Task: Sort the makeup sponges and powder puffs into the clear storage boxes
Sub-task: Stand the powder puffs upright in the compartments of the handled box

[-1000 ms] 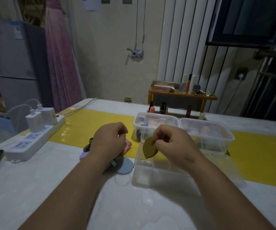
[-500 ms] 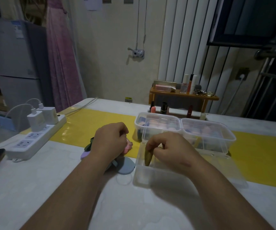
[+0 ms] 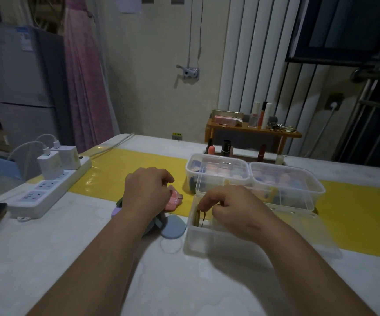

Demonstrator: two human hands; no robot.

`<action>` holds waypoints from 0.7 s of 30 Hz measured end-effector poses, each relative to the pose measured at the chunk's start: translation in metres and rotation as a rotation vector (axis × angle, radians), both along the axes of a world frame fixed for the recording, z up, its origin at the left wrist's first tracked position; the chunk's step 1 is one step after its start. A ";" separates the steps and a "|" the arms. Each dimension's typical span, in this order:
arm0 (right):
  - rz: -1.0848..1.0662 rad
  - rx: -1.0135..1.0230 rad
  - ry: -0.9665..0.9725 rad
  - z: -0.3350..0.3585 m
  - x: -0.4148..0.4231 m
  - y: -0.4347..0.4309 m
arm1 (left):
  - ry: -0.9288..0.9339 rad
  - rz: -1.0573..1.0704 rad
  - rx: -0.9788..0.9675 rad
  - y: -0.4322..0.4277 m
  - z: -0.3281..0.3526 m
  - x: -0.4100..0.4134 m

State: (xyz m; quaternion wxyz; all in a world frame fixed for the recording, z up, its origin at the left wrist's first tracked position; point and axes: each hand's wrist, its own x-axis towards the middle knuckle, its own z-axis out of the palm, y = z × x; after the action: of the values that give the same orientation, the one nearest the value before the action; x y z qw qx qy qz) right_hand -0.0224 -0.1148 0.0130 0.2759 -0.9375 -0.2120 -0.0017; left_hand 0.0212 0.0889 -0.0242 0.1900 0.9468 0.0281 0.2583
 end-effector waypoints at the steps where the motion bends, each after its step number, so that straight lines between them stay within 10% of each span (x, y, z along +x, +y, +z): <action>1: -0.005 -0.001 -0.006 0.000 0.000 0.000 | 0.017 0.015 0.026 0.000 0.000 0.000; 21: -0.054 0.191 -0.068 -0.004 0.004 -0.004 | 0.158 0.017 0.261 -0.002 -0.002 0.000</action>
State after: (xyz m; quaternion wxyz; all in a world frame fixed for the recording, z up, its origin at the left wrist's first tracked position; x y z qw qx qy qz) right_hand -0.0181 -0.1191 0.0087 0.3565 -0.9117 -0.1949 -0.0612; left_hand 0.0215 0.0873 -0.0259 0.0605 0.9805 0.0169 0.1861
